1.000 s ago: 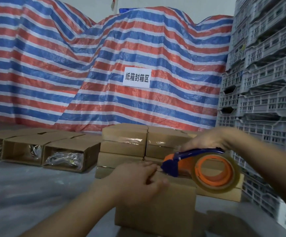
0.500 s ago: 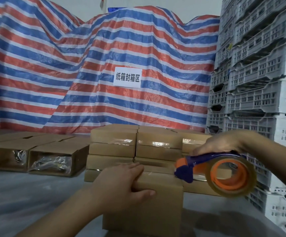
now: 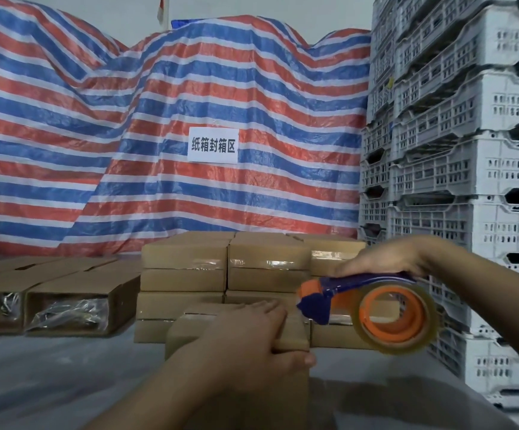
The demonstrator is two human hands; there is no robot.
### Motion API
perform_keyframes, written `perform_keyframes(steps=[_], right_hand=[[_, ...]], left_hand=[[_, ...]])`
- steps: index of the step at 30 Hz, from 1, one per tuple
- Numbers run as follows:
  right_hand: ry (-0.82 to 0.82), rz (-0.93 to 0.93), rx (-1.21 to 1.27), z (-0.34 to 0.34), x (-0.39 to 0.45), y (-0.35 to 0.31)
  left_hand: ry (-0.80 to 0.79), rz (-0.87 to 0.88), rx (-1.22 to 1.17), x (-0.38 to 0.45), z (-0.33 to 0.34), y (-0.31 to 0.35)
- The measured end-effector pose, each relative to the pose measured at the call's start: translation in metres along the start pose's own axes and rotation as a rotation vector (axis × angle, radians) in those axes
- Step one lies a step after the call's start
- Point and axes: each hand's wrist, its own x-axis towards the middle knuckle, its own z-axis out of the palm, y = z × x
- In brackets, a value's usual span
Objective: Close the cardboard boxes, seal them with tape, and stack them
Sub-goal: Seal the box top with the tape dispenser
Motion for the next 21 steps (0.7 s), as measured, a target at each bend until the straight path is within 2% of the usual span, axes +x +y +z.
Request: perform_keyframes(steps=[3,9,13,16,19,21], right_hand=[[-0.027,-0.033,-0.043,-0.02,-0.012,-0.005],[-0.061,0.042,-0.093,-0.033,-0.029,0.008],[0.035,0.087,-0.449,-0.001,-0.018,-0.001],[0.166,0.083,-0.607,0.021,-0.011,-0.015],[0.215,0.178,-1.017,0.044,-0.003,-0.011],[0.227,0.169,-0.998,0.06,0.005,0.014]], left_hand=[[0.033,0.008,0.0,-0.001,-0.001,-0.001],[0.049,0.035,-0.028,-0.002,0.002,-0.002],[0.021,0.075,-0.032,-0.004,0.0,-0.001],[-0.015,0.078,-0.041,-0.004,-0.005,0.001],[-0.018,0.053,0.009,-0.005,-0.006,0.002],[-0.022,0.051,0.026,-0.006,-0.005,0.002]])
